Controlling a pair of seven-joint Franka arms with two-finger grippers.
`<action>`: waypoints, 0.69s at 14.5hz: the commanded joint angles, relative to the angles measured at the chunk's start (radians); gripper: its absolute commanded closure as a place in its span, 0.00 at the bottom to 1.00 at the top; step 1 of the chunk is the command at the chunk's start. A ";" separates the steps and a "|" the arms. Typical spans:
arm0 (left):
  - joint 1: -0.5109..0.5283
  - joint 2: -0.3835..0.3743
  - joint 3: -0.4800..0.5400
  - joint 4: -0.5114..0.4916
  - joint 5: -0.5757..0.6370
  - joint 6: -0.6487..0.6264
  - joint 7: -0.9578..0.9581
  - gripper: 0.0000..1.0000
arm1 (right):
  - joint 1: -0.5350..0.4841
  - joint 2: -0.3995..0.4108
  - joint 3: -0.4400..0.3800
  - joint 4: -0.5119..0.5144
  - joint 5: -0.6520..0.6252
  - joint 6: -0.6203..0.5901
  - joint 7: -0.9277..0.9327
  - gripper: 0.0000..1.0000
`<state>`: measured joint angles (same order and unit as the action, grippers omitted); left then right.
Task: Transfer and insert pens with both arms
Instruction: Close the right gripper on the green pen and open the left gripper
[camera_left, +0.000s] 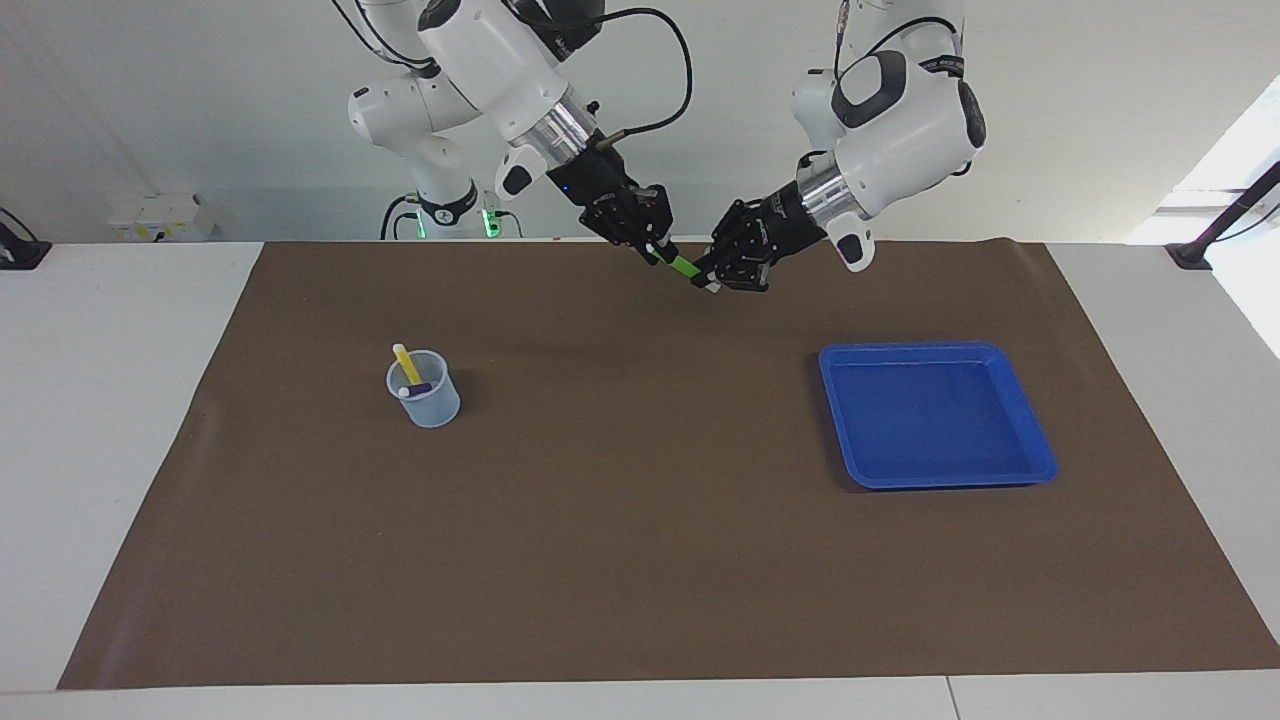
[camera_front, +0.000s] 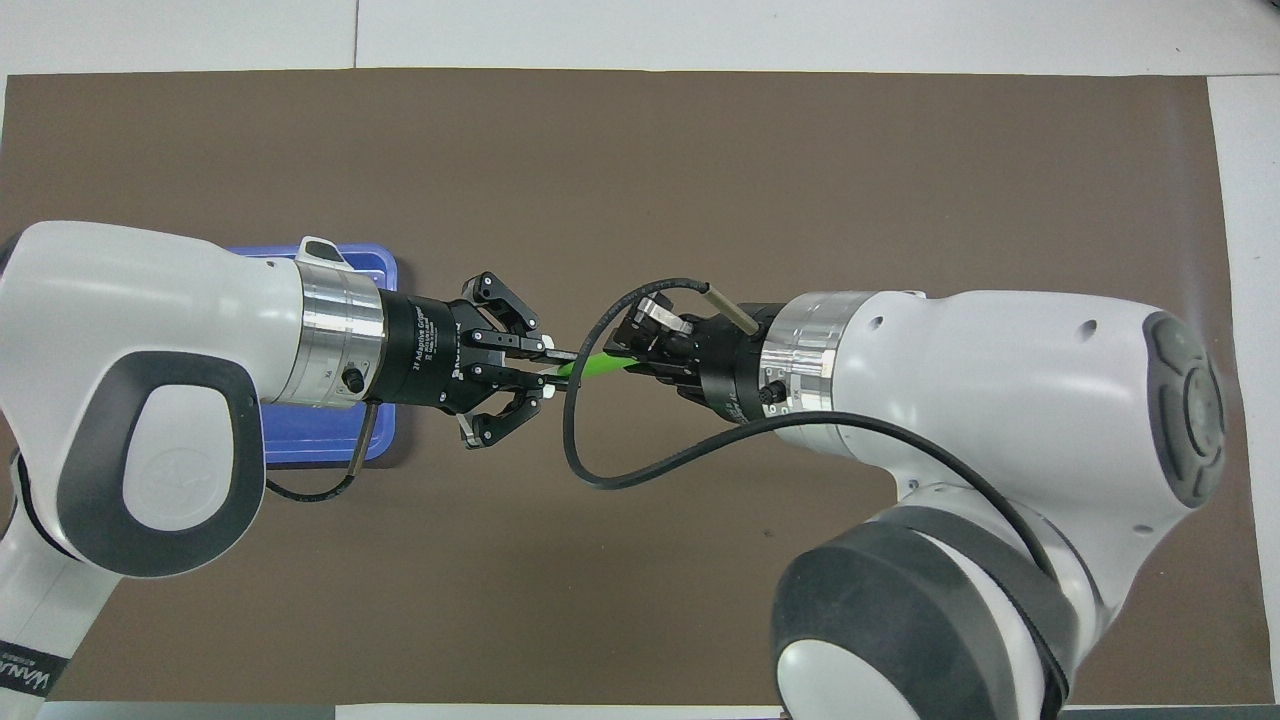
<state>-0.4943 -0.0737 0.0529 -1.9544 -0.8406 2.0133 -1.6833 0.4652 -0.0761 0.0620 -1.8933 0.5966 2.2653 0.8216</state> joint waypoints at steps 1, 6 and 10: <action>-0.017 -0.040 0.008 -0.044 -0.018 0.024 -0.009 1.00 | -0.007 -0.016 0.002 -0.021 0.015 0.011 -0.024 1.00; -0.029 -0.047 0.010 -0.041 -0.017 0.045 -0.004 0.01 | -0.037 -0.017 -0.001 -0.021 0.003 -0.038 -0.068 1.00; -0.033 -0.049 0.013 -0.041 -0.014 0.047 -0.006 0.00 | -0.144 -0.016 -0.007 0.003 -0.055 -0.212 -0.376 1.00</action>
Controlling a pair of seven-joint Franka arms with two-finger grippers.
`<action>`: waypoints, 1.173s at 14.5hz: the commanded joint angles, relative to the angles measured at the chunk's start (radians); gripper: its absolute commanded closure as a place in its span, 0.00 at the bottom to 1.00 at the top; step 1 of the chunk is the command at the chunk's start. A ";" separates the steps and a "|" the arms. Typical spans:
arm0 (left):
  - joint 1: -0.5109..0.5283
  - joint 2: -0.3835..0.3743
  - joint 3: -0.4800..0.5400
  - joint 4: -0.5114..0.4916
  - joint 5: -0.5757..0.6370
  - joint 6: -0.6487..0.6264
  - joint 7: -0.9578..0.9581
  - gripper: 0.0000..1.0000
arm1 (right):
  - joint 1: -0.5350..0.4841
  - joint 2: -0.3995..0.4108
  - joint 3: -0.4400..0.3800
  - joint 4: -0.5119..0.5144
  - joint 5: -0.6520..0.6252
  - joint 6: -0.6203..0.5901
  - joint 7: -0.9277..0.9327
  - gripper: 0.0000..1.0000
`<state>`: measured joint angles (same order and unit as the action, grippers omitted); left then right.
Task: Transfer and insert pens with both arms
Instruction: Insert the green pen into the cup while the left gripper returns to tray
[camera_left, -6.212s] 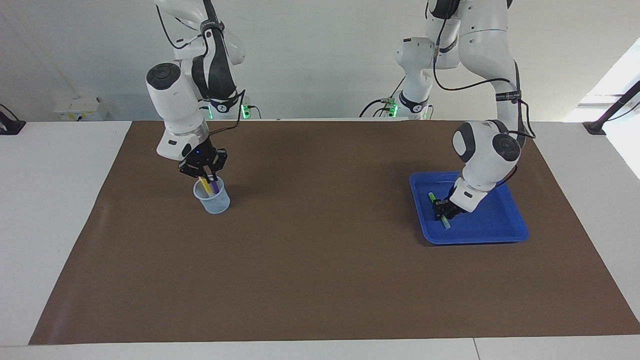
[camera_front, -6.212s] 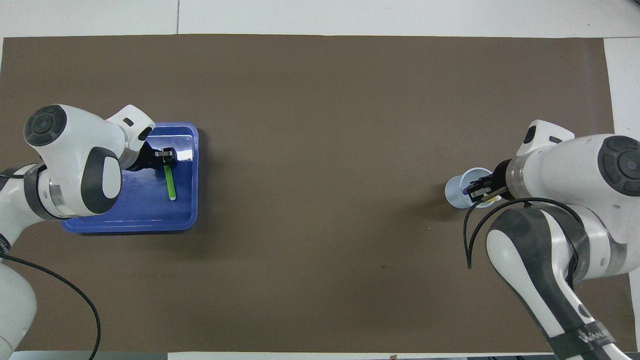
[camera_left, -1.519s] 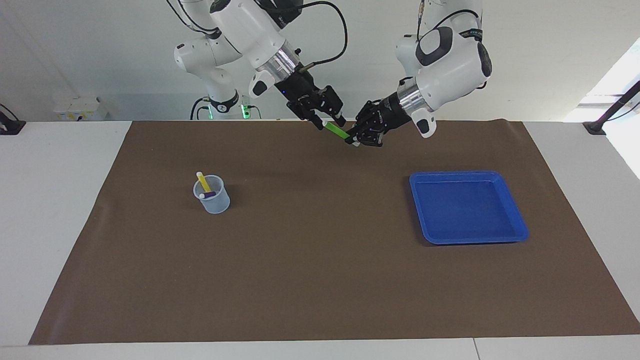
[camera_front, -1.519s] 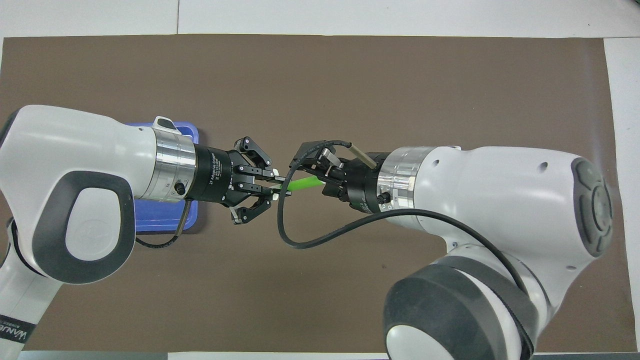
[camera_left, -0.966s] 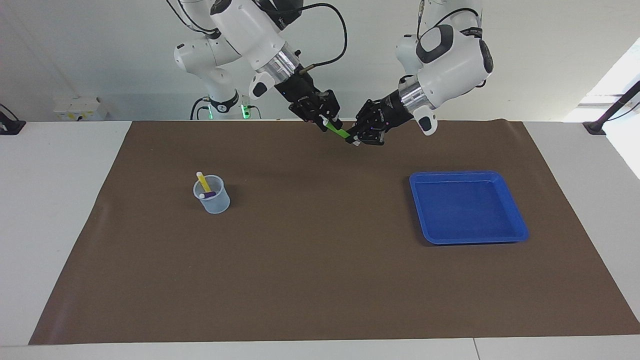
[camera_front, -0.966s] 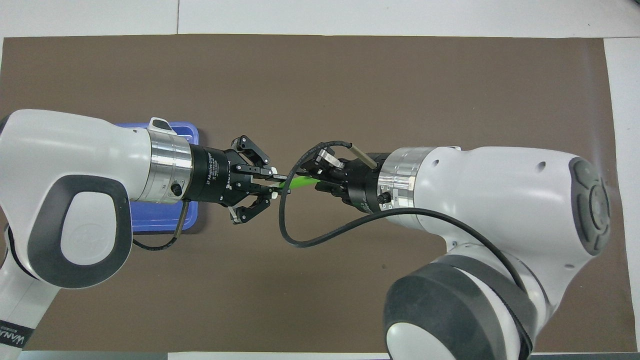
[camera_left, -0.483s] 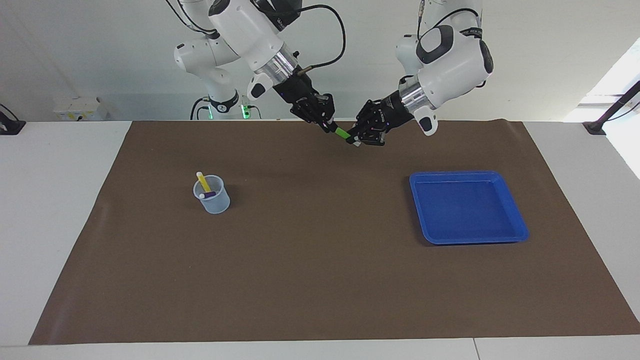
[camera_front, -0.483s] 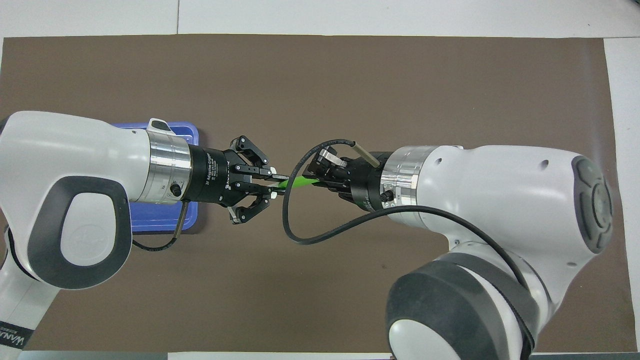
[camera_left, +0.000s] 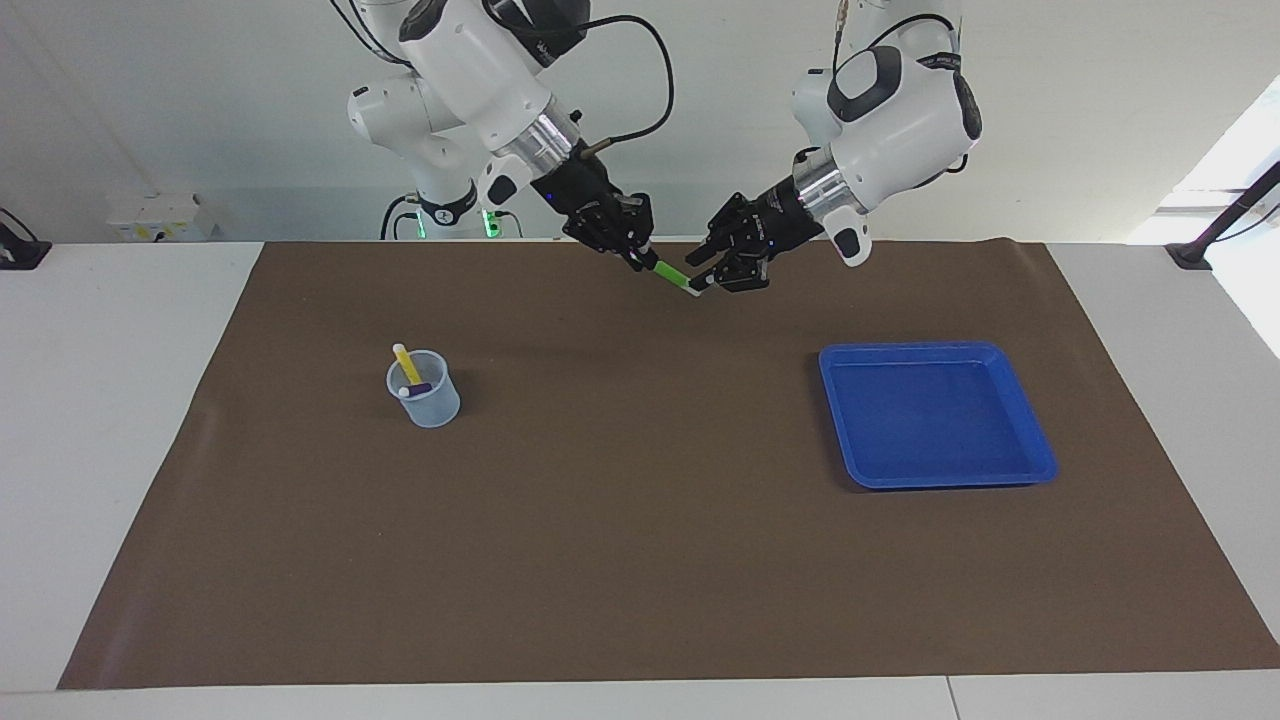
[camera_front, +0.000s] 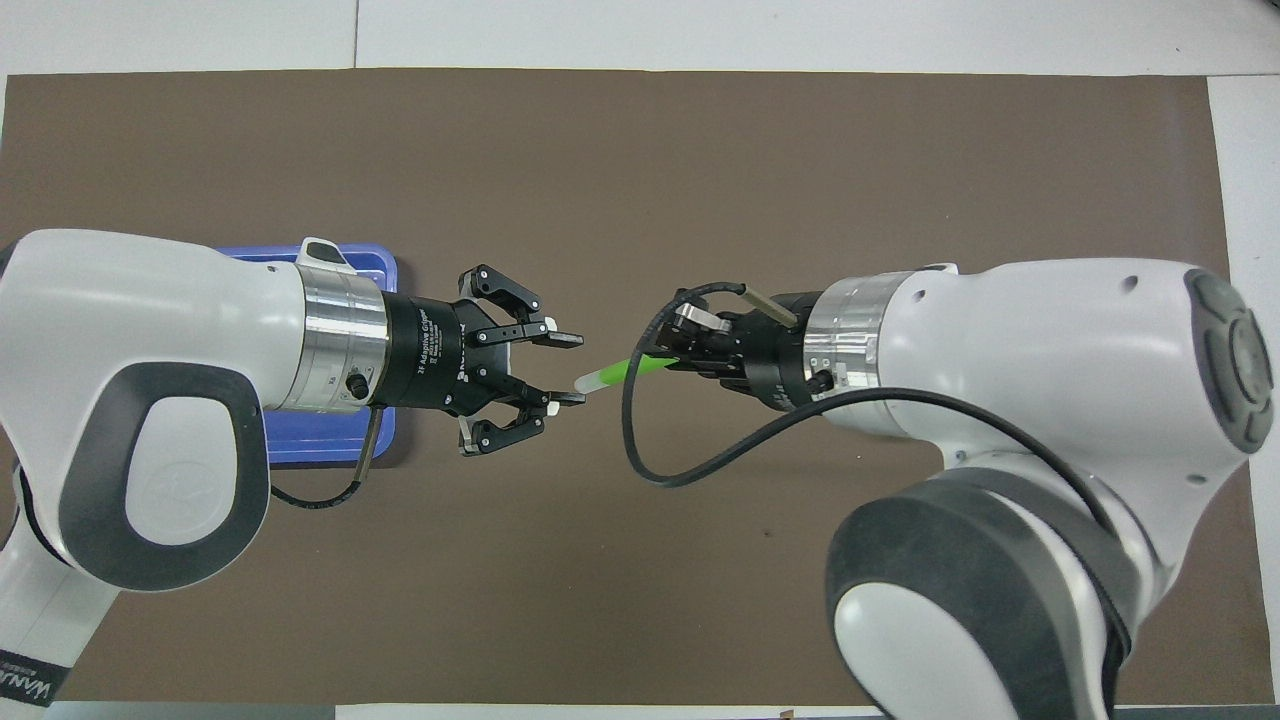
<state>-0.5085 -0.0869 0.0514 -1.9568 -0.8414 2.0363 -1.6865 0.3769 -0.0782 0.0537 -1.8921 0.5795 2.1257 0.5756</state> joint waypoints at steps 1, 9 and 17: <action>-0.019 -0.036 0.015 -0.039 -0.007 0.027 0.004 0.00 | -0.093 -0.014 0.002 0.016 -0.093 -0.126 -0.231 1.00; 0.021 -0.030 0.016 -0.034 0.089 0.029 0.283 0.00 | -0.240 -0.041 0.002 -0.038 -0.504 -0.216 -0.871 1.00; 0.030 -0.004 0.024 0.030 0.344 -0.051 0.399 0.00 | -0.309 -0.066 0.002 -0.222 -0.515 -0.089 -1.010 1.00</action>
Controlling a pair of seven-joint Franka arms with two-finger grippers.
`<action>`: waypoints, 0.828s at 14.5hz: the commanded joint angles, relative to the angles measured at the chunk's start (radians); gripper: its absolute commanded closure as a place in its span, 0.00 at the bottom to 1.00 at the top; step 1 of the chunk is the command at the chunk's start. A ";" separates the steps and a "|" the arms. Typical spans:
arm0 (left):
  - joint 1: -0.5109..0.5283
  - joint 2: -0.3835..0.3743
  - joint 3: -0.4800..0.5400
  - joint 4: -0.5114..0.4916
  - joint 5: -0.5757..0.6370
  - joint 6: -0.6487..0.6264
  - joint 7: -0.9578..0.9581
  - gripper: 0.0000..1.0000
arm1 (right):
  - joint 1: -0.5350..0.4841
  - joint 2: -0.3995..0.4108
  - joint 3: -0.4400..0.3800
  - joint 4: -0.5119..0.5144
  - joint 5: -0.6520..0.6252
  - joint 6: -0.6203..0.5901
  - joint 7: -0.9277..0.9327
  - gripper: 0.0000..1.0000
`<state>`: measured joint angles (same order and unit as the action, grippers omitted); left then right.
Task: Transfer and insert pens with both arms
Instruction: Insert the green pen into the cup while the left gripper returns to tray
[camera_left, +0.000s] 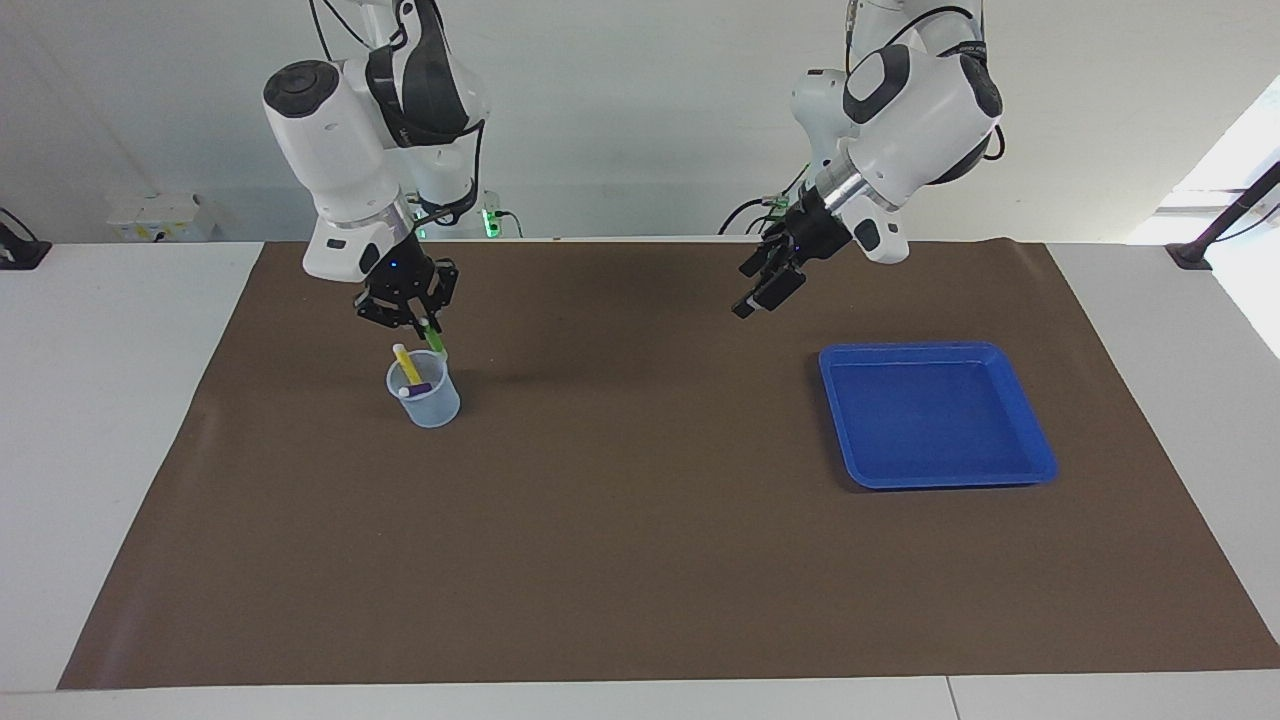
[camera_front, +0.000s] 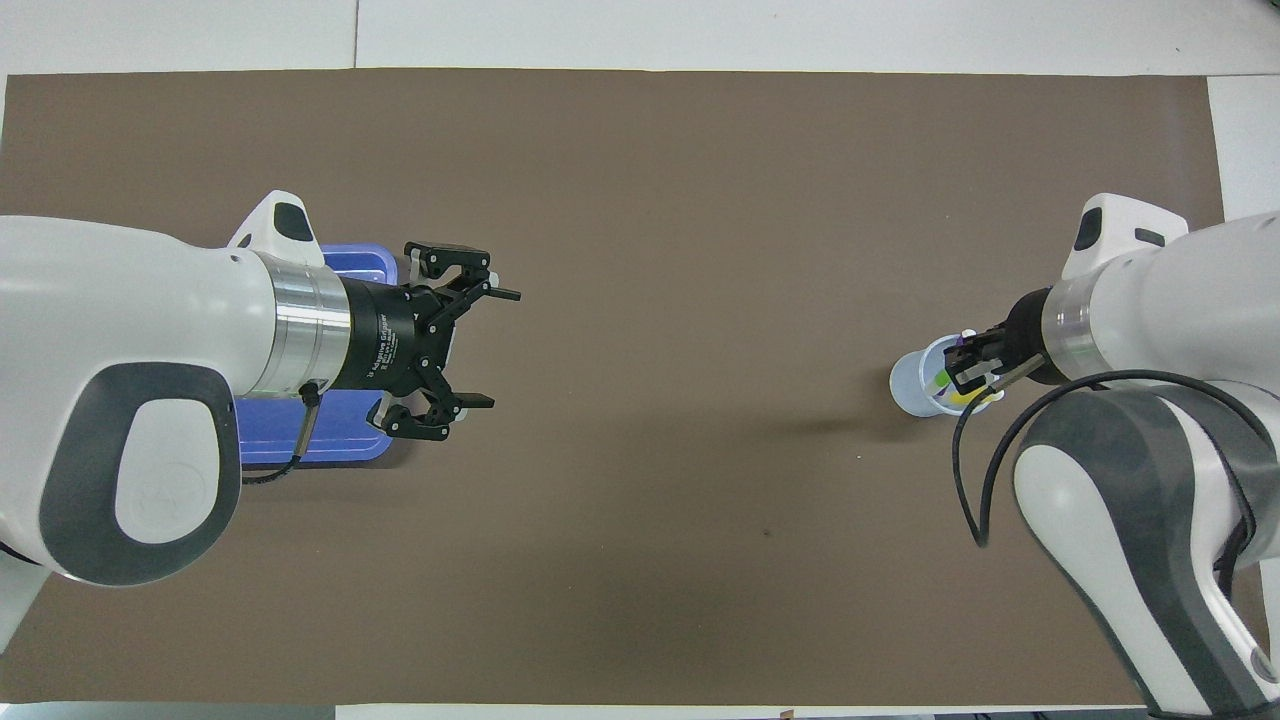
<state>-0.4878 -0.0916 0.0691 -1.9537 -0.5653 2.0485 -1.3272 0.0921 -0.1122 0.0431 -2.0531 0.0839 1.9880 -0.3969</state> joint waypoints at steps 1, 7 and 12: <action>0.020 0.003 0.006 0.035 0.079 -0.094 0.086 0.00 | -0.035 -0.032 0.012 -0.082 -0.021 0.073 -0.039 1.00; 0.137 0.032 -0.002 0.120 0.252 -0.283 0.377 0.00 | -0.038 -0.021 0.012 -0.133 -0.027 0.159 -0.065 1.00; 0.288 0.124 -0.086 0.344 0.441 -0.513 0.757 0.00 | -0.038 0.003 0.012 -0.162 -0.027 0.236 -0.082 1.00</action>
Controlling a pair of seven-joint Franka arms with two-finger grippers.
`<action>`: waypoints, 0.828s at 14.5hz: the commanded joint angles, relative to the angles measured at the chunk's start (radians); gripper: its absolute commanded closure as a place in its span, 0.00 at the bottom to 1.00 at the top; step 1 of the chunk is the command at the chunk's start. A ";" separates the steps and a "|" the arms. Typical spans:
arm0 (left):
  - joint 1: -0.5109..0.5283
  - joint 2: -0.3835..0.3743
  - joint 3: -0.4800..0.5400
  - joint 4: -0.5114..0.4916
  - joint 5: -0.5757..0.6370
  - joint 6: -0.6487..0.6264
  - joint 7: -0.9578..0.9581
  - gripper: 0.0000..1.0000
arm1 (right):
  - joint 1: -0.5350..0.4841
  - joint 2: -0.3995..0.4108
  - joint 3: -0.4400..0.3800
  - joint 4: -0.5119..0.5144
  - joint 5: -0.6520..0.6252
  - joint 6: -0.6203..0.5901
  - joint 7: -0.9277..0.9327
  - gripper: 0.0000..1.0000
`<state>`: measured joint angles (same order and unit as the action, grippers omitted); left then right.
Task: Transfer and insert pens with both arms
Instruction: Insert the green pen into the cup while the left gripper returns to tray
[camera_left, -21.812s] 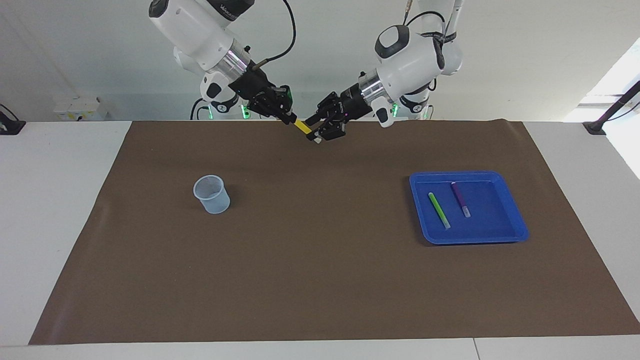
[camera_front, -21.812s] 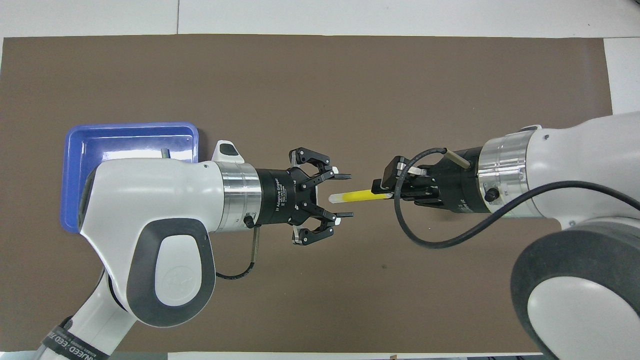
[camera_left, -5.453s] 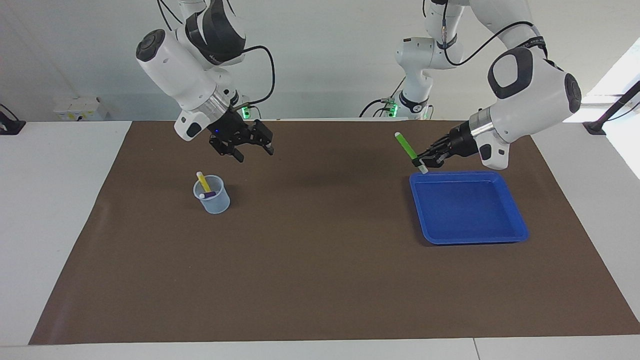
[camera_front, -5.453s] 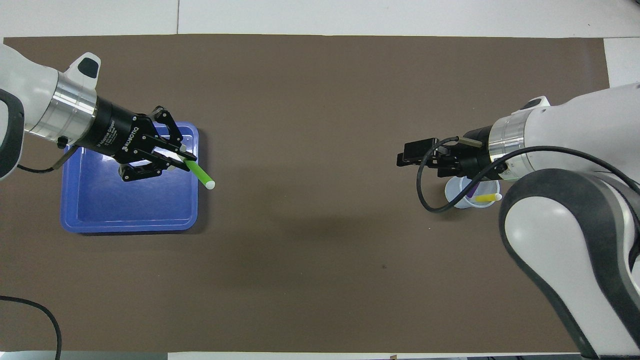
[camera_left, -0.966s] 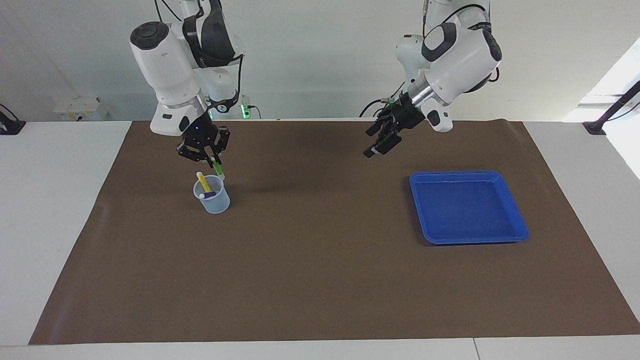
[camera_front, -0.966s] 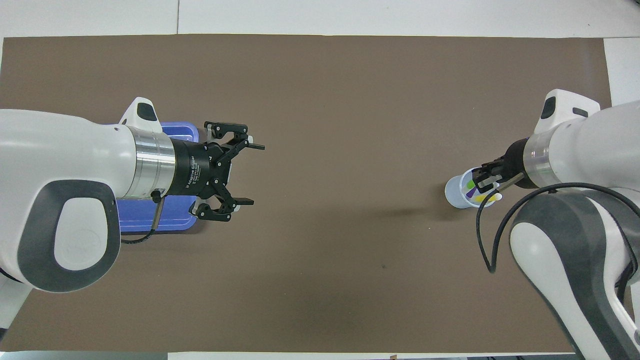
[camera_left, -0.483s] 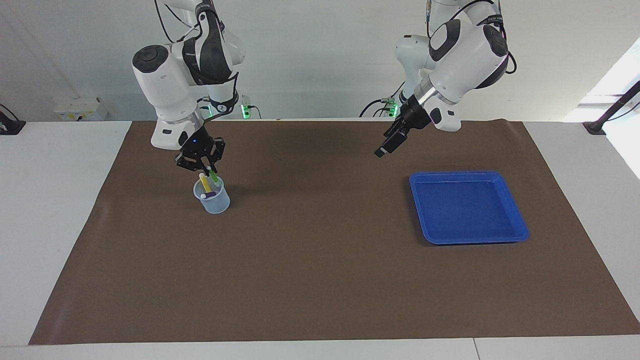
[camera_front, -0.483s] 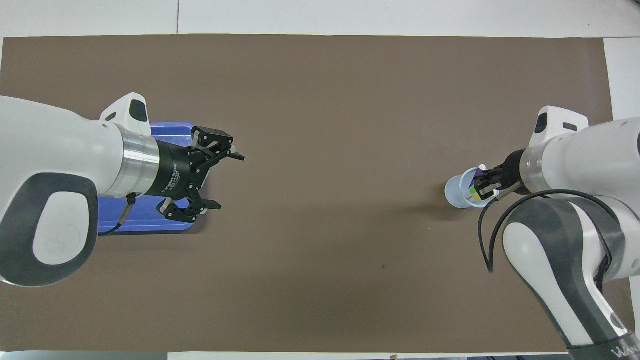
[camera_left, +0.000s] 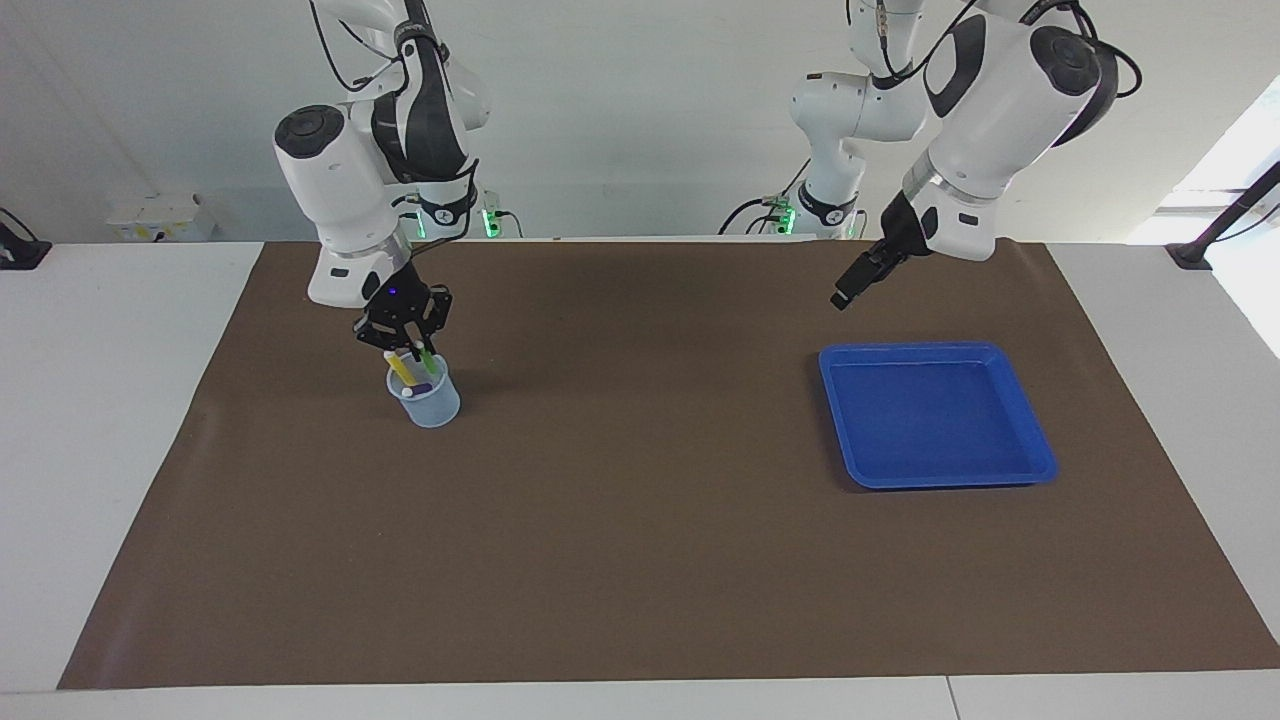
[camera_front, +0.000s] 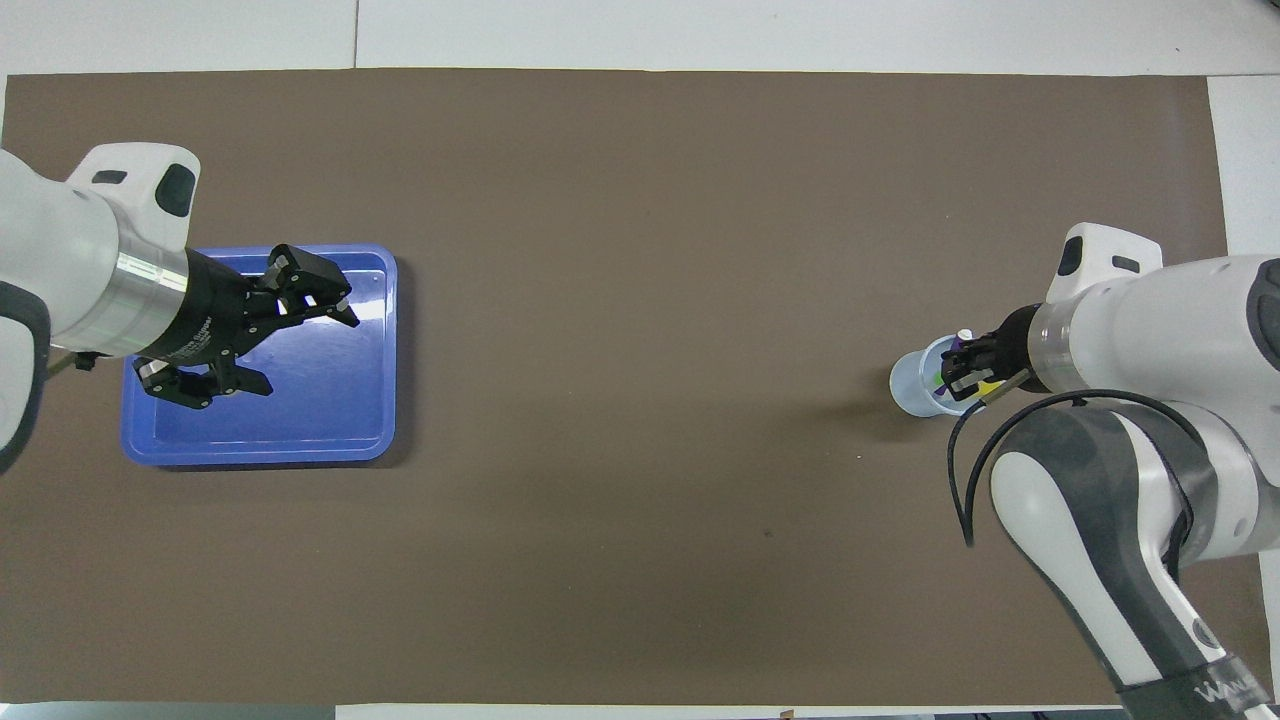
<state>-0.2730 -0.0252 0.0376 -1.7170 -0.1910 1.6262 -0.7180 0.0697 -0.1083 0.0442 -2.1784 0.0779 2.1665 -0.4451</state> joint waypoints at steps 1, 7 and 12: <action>0.101 0.053 -0.083 0.114 0.111 -0.109 0.228 0.00 | -0.018 -0.001 0.011 -0.052 -0.021 0.076 -0.044 1.00; 0.164 0.005 -0.140 0.178 0.217 -0.253 0.678 0.00 | -0.019 0.004 0.011 -0.081 -0.021 0.113 -0.047 1.00; 0.170 -0.085 -0.139 0.065 0.226 -0.237 0.736 0.00 | -0.033 0.009 0.013 -0.135 -0.021 0.197 -0.050 1.00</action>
<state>-0.1201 -0.0512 -0.0895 -1.5681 0.0152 1.3796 -0.0073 0.0636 -0.0951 0.0442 -2.2696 0.0779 2.3120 -0.4729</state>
